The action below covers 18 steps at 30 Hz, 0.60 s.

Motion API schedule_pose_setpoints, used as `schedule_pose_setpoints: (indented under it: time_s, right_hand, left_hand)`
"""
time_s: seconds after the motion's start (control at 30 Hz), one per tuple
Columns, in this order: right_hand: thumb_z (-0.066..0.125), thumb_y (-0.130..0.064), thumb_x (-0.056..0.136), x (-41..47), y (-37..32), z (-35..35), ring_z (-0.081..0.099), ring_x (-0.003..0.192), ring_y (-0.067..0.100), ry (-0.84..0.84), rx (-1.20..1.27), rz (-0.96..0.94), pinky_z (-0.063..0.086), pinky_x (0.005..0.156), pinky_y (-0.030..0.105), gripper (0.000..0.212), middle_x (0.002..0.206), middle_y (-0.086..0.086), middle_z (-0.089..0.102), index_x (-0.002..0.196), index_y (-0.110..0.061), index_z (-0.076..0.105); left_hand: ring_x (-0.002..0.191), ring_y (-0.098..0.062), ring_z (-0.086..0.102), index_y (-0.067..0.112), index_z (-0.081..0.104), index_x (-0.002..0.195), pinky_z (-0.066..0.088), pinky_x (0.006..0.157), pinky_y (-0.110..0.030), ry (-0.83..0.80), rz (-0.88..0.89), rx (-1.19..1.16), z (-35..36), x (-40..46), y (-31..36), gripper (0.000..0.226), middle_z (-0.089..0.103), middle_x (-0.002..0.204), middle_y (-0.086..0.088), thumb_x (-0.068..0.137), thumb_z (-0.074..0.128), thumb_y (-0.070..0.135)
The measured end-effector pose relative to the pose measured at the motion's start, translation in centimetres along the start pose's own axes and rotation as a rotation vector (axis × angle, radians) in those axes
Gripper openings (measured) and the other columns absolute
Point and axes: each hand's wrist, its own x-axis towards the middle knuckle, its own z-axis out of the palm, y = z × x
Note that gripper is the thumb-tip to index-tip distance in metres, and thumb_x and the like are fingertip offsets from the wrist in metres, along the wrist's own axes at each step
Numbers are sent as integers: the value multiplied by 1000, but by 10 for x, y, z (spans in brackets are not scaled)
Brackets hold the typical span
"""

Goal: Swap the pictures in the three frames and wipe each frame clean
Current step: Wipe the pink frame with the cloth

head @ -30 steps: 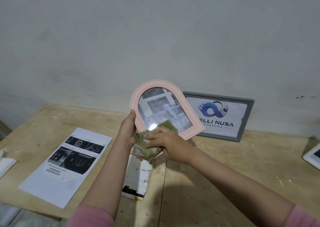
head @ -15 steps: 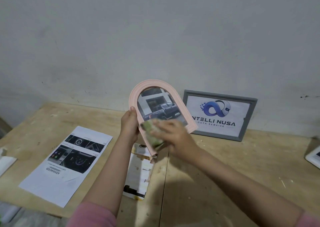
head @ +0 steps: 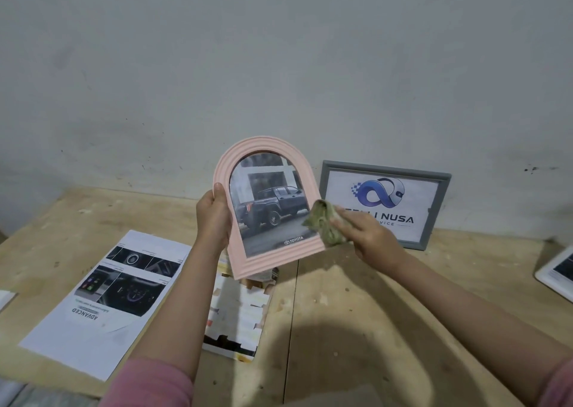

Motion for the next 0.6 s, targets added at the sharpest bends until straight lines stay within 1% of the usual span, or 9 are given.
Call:
schedule_pose_setpoints:
  time_s: [0.03,0.1,0.17,0.23,0.27,0.33,0.43,0.5,0.6]
  right_hand:
    - [36,4,72,10,2,-7,61,102,36,70,68,122,58,66,47,63,128,18,58,129,-16,53]
    - [40,10,68,38,4,-20,60,108,38,237,174,332,53,86,47,62,128,21,57,124,-7,60]
    - [41,12,68,73,3,-28,56,114,40,311,202,379,44,97,40,64,135,22,51,127,-5,57]
    - [49,12,73,97,3,-22,50,119,42,216,161,296,43,97,45,67,145,21,39,136,-10,47]
    - [53,12,76,103,3,-16,44,124,43,126,122,258,45,95,50,72,149,18,32,142,-14,39]
    - [51,15,78,102,3,-2,29,136,42,-31,65,297,47,91,54,83,156,8,19,148,-21,24]
    - [44,21,73,71,-4,14,18,143,34,-107,98,349,42,100,45,93,158,1,7,150,-23,16]
    - [54,18,72,40,-13,29,26,140,33,-132,100,320,44,101,43,97,157,4,10,150,-24,15]
    - [58,15,70,4,-36,42,49,120,40,-210,76,334,54,81,44,89,153,16,26,148,-14,25]
  left_hand:
    - [55,-17,33,12,42,70,29,54,-28,-19,16,20,0,1,0,41,34,61,-4,101,36,39]
    - [58,-18,35,9,46,77,30,56,-29,-79,44,70,5,-1,-2,40,36,64,-6,100,37,40]
    - [61,-19,41,6,51,78,35,59,-31,-150,73,115,15,-6,-4,43,42,65,-8,99,38,40]
    - [63,-19,44,3,53,78,38,63,-33,-199,99,131,23,-11,-7,46,46,67,-9,96,40,44]
    - [62,-17,41,5,52,75,35,63,-32,-205,106,112,25,-12,-10,45,43,65,-9,95,41,44]
    - [59,-16,32,11,50,77,28,61,-31,-178,87,55,26,-13,-12,37,33,65,-8,97,42,41]
    - [66,-20,35,13,49,81,31,65,-32,-59,13,-34,18,-10,-10,34,37,72,-8,98,40,41]
    - [67,-21,41,11,49,81,35,64,-33,6,-13,-77,15,-6,-8,37,42,72,-11,98,38,41]
    - [66,-20,44,9,49,80,36,63,-31,59,17,-68,12,-1,-8,38,45,72,-12,100,37,39]
